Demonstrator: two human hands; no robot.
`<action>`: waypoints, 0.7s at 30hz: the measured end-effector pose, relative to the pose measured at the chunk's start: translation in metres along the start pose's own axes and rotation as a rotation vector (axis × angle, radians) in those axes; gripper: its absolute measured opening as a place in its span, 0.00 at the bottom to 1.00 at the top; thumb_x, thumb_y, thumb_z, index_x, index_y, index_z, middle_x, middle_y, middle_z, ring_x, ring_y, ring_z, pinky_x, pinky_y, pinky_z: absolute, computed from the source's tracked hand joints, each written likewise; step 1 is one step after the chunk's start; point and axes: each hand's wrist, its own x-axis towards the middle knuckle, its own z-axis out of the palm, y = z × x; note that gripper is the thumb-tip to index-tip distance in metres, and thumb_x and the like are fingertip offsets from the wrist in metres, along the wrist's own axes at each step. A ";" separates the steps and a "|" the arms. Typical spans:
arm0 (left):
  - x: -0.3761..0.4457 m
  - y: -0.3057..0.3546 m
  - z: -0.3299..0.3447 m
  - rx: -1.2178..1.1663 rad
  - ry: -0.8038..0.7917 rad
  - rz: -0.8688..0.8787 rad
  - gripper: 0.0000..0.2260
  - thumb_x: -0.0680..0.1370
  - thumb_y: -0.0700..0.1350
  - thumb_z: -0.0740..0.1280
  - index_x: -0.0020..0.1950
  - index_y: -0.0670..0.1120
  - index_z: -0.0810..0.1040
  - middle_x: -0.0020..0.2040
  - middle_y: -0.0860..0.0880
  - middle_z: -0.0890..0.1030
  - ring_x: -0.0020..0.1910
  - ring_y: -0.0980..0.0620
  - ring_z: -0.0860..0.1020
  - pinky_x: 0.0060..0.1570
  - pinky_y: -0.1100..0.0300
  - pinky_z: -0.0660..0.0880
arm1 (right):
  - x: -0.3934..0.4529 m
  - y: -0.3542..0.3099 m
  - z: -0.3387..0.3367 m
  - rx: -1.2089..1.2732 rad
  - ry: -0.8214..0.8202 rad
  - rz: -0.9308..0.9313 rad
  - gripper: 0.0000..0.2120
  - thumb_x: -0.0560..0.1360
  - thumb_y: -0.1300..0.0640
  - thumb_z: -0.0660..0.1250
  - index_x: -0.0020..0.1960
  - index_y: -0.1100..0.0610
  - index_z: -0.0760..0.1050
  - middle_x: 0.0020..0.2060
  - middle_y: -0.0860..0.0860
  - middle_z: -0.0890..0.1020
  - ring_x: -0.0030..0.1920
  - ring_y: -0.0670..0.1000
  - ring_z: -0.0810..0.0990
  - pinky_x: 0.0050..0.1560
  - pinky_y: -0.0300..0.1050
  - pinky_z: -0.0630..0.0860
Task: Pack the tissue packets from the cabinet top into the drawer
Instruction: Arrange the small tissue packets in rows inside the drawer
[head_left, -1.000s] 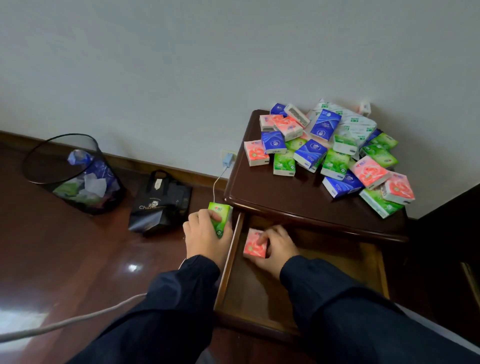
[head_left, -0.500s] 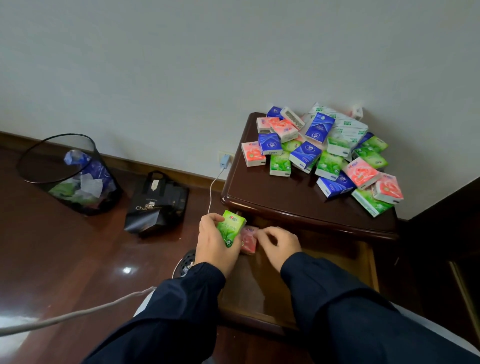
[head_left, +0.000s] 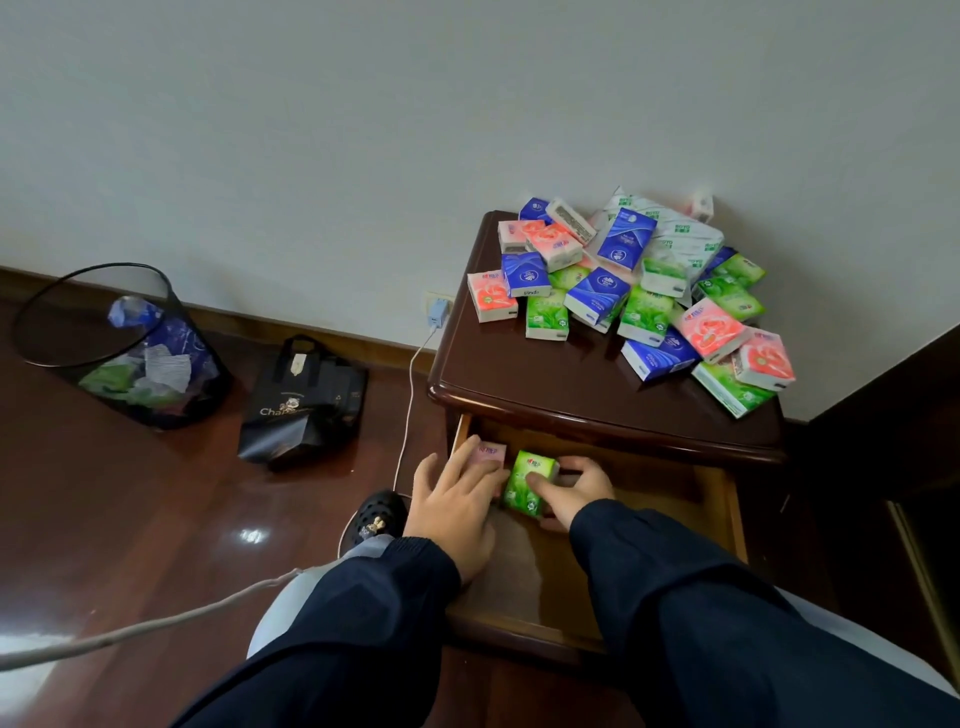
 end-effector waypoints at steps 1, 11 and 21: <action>0.001 0.001 0.003 0.044 -0.004 0.013 0.27 0.75 0.49 0.62 0.76 0.54 0.69 0.76 0.58 0.67 0.82 0.53 0.45 0.77 0.40 0.46 | 0.002 0.001 0.001 -0.033 0.023 -0.014 0.24 0.71 0.54 0.79 0.63 0.52 0.74 0.45 0.46 0.80 0.46 0.53 0.84 0.38 0.52 0.85; 0.000 -0.003 0.021 0.185 -0.117 0.013 0.32 0.75 0.50 0.60 0.80 0.48 0.62 0.79 0.51 0.64 0.80 0.51 0.57 0.76 0.34 0.47 | 0.021 0.006 0.012 -0.278 0.071 -0.170 0.21 0.72 0.49 0.78 0.63 0.49 0.79 0.50 0.48 0.82 0.49 0.53 0.84 0.44 0.55 0.85; 0.000 -0.004 0.022 0.217 -0.123 0.035 0.36 0.72 0.51 0.62 0.80 0.46 0.61 0.79 0.49 0.65 0.75 0.48 0.65 0.76 0.35 0.49 | 0.024 0.004 0.016 -0.273 0.069 -0.155 0.21 0.71 0.48 0.78 0.62 0.49 0.79 0.47 0.45 0.81 0.49 0.53 0.84 0.47 0.55 0.84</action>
